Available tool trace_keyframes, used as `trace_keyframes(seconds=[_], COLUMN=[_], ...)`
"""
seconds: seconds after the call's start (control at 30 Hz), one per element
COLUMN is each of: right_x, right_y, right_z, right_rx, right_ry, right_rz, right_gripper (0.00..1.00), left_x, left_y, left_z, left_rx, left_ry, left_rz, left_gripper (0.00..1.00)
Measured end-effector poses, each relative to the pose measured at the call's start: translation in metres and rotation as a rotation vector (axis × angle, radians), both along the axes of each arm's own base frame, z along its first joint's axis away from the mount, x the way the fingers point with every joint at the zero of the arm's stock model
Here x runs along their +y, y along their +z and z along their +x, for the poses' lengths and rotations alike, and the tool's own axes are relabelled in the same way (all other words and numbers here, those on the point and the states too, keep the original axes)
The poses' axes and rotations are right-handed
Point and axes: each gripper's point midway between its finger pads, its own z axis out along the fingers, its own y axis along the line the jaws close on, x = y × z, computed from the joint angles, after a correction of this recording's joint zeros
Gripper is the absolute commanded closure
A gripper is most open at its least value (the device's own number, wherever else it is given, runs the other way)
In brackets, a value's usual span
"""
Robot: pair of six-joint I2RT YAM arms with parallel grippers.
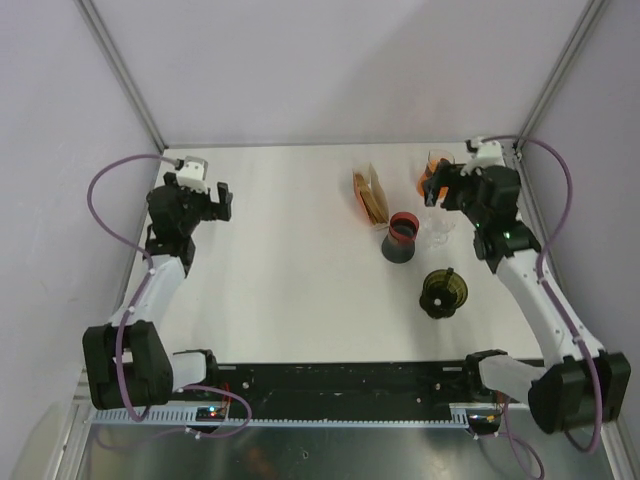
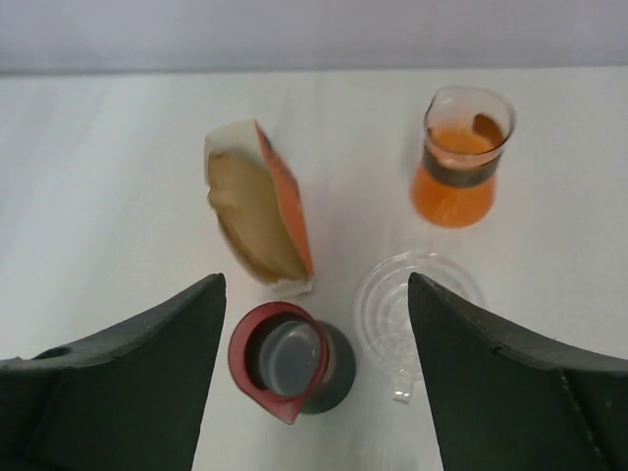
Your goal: Place the coffee filter in the dripper
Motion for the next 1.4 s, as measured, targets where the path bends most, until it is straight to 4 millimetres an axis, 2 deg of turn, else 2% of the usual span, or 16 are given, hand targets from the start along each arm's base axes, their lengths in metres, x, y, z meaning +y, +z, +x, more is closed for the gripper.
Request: trace_keyframes(seconds=[0.13,0.27,0.37,0.5,0.63,0.77,0.83,0.97,1.03,1.27,1.33,1.4], right_x=[0.024,0.033,0.031,0.029,0.03,0.032,0.033,0.039,0.042,0.074,0.088,0.111], right_y=[-0.019,-0.064,-0.094,-0.116,-0.127,-0.14,-0.146,-0.157,-0.158,-0.144,-0.14,-0.137], right_z=[0.009,-0.001,-0.01,-0.012,-0.005,0.001,0.003,0.003,0.0,-0.018,-0.026,-0.037], right_rx=[0.174,0.372,0.496,0.585,0.614,0.647,0.662,0.686,0.686,0.664,0.647,0.618], right_ry=[0.055,0.071,0.075,0.083,0.087,0.095,0.094,0.112,0.124,0.198,0.251,0.342], right_rz=[-0.061,-0.159,-0.217,-0.258,-0.281,-0.302,-0.314,-0.35,-0.381,-0.522,-0.563,-0.611], right_gripper=[0.21,0.22,0.29,0.4,0.53,0.59,0.65,0.88,0.96,1.0,1.0,1.0], left_x=[-0.001,-0.003,-0.004,-0.008,-0.008,-0.008,-0.007,-0.003,-0.003,-0.003,-0.002,-0.002], left_y=[0.011,0.005,0.0,-0.009,-0.012,-0.011,-0.01,-0.012,-0.013,-0.015,-0.014,-0.012], left_z=[-0.01,-0.028,-0.036,-0.045,-0.05,-0.054,-0.055,-0.056,-0.057,-0.059,-0.06,-0.059], left_rx=[0.065,0.148,0.197,0.249,0.273,0.276,0.275,0.286,0.289,0.303,0.305,0.303], left_ry=[-0.017,-0.03,-0.037,-0.054,-0.056,-0.053,-0.05,-0.036,-0.035,-0.037,-0.038,-0.039], left_rz=[0.03,0.04,0.035,0.024,0.021,0.023,0.03,0.048,0.054,0.056,0.06,0.062], left_gripper=[0.0,0.0,0.0,0.0,0.0,0.0,0.0,0.0,0.0,0.0,0.0,0.0])
